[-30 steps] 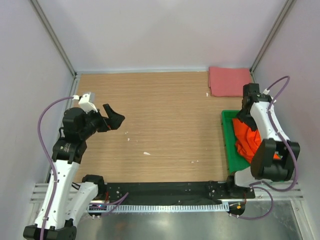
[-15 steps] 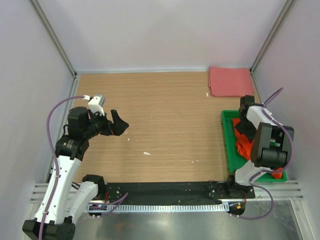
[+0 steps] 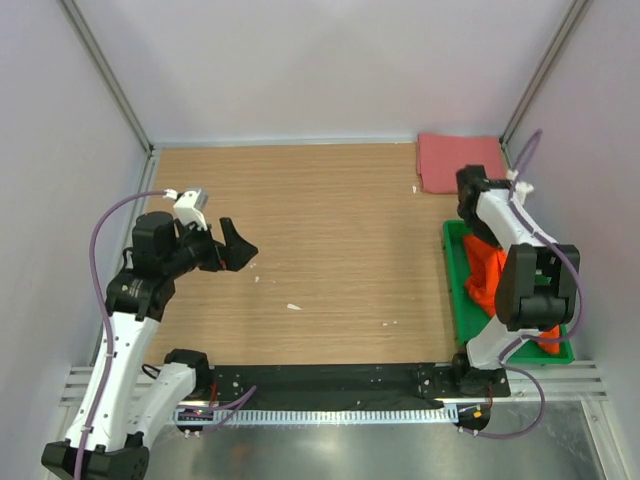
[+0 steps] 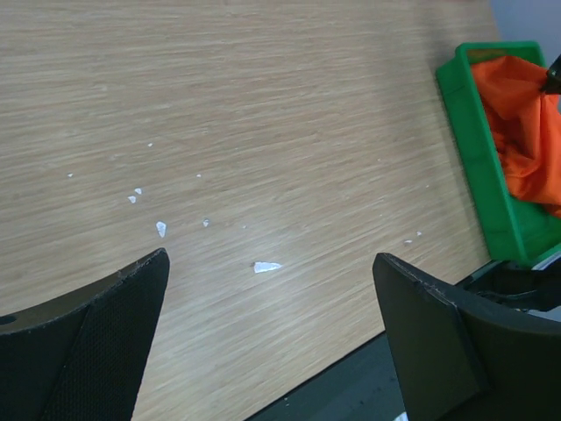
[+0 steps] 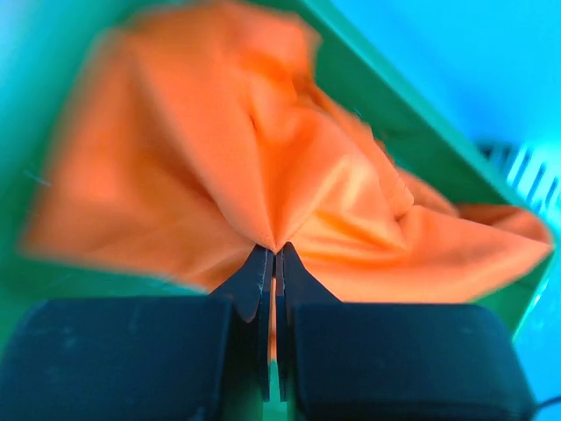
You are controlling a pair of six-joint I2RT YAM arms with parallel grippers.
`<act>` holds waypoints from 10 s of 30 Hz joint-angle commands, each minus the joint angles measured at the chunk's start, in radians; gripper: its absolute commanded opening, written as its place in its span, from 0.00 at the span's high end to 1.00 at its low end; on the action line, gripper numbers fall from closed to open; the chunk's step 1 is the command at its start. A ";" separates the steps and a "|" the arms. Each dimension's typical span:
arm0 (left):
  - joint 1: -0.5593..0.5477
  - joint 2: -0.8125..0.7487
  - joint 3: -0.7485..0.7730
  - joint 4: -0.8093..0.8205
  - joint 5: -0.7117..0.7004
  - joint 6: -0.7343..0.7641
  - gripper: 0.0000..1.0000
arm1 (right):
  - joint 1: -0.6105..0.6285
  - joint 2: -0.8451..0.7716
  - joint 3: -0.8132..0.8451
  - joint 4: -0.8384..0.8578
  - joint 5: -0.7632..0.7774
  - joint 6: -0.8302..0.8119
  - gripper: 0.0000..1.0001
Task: Fold and stack the t-shirts
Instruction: Grab the tshirt from the pile, then flatten the tshirt out
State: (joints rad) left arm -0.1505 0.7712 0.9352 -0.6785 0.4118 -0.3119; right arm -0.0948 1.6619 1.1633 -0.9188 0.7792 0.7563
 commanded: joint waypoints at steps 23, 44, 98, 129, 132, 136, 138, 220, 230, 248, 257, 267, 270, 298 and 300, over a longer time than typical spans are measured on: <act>-0.034 -0.067 0.223 -0.230 -0.109 -0.369 0.17 | 0.925 -0.527 0.169 0.231 -0.829 -0.098 0.45; -0.328 0.791 0.402 0.028 -0.252 -0.308 0.13 | 0.501 -0.369 -0.358 0.356 -1.121 -0.141 0.29; -0.136 -0.121 -0.062 -0.219 -0.501 -0.541 0.06 | 0.514 -0.733 -0.268 0.007 -1.052 -0.132 0.23; -0.132 1.088 0.464 -0.004 -0.252 -0.099 0.34 | 0.342 0.266 0.340 0.192 -0.844 -0.379 0.38; -0.141 1.103 0.448 0.004 -0.237 -0.101 0.36 | 0.342 0.288 0.343 0.207 -0.845 -0.380 0.38; -0.144 1.132 0.452 0.002 -0.202 -0.102 0.44 | 0.342 0.317 0.342 0.253 -0.811 -0.379 0.38; -0.142 1.142 0.452 -0.004 -0.206 -0.096 0.47 | 0.342 0.340 0.345 0.274 -0.811 -0.376 0.38; 0.020 1.306 0.643 0.155 -0.134 -0.230 0.42 | 0.472 -0.113 -0.179 0.276 -0.888 -0.393 0.67; 0.034 1.286 0.577 0.186 -0.117 -0.239 0.44 | 0.472 -0.019 -0.129 0.294 -0.816 -0.411 0.71; 0.068 1.332 0.587 0.206 -0.085 -0.236 0.45 | 0.474 0.012 -0.143 0.308 -0.816 -0.413 0.78; 0.077 1.329 0.573 0.212 -0.073 -0.231 0.46 | 0.475 0.016 -0.148 0.288 -0.796 -0.410 0.99; 0.088 1.321 0.553 0.235 -0.073 -0.237 0.48 | 0.532 -0.299 -0.137 -0.090 -0.941 -0.410 0.99; 0.088 1.315 0.544 0.232 -0.074 -0.240 0.50 | 0.578 -0.465 -0.302 -0.166 -1.090 -0.339 0.98; 0.028 1.184 0.517 0.136 -0.258 -0.248 0.38 | 0.485 0.132 0.179 0.426 -0.367 -0.324 0.37; 0.028 1.229 0.543 0.123 -0.287 -0.268 0.36 | 0.457 0.259 0.269 0.437 -0.344 -0.327 0.36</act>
State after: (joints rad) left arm -0.1162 1.9533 1.4231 -0.5369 0.1715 -0.5514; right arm 0.3923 1.8114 1.3197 -0.5919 0.2642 0.4561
